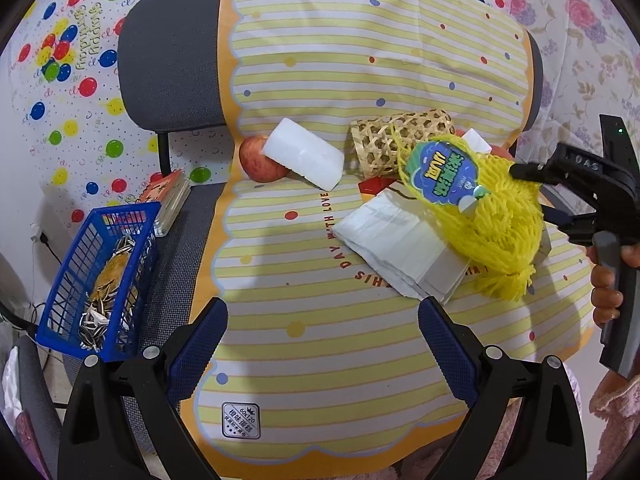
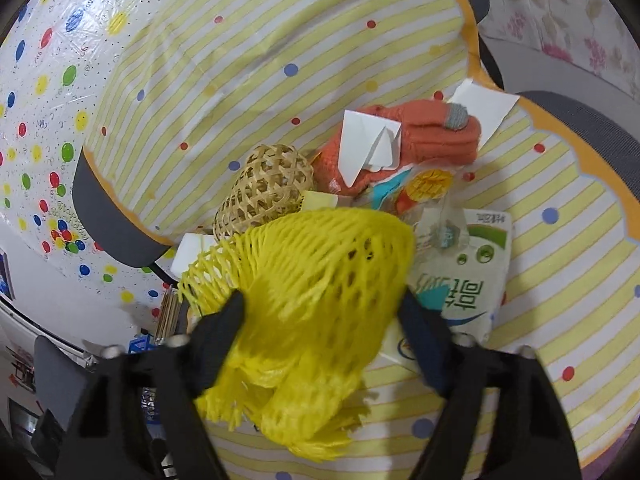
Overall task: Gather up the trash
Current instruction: 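Reach the right gripper to the yellow mesh net and close on it, then carry the yellow mesh net with the right gripper over the bin and release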
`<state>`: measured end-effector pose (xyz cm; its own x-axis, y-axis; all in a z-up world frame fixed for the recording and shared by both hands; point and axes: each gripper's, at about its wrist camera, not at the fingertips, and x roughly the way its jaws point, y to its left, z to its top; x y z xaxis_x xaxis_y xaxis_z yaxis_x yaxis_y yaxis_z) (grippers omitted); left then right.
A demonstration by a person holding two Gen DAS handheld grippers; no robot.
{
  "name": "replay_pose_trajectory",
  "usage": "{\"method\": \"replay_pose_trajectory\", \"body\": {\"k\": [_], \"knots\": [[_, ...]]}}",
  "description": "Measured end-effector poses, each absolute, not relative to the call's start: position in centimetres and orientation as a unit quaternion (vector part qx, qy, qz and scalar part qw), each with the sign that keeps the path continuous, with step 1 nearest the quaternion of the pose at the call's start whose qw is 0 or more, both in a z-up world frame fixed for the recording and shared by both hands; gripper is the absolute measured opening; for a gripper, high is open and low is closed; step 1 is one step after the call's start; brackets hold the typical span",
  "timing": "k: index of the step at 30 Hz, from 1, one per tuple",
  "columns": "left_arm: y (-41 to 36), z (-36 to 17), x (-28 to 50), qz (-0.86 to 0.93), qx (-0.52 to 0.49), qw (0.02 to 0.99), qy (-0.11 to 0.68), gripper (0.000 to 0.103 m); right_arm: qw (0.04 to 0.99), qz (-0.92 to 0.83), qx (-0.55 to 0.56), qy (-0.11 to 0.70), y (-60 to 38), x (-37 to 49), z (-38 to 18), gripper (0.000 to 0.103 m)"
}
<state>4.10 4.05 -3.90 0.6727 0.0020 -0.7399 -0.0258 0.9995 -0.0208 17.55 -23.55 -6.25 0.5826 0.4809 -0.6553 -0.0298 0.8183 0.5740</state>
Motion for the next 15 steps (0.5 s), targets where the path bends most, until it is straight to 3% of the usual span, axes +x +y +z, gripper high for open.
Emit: {"method": "replay_pose_trajectory", "body": {"k": [1,3,4,10,15], "knots": [[4.0,-3.9,4.1,0.01,-0.014,0.913,0.407,0.094,0.848,0.157,0.265,0.431,-23.4,17.5,-6.0,0.049],[3.9,-4.0,4.0,0.01,-0.006,0.91,0.414,0.095,0.849,0.178,0.269,0.419,-23.1,16.9,-4.9,0.024],[3.8,-4.0,4.0,0.009,-0.003,0.909,0.416,0.095,0.85,0.189,0.269,0.411,-22.9,16.6,-4.2,0.017],[3.2,-3.1,3.4,0.003,0.01,0.913,0.407,0.095,0.899,0.23,0.218,0.304,-23.3,10.8,3.6,0.012],[1.4,-3.5,3.2,-0.029,0.019,0.917,0.397,0.094,0.976,0.1,0.066,0.181,-24.4,2.9,8.9,0.012]]}}
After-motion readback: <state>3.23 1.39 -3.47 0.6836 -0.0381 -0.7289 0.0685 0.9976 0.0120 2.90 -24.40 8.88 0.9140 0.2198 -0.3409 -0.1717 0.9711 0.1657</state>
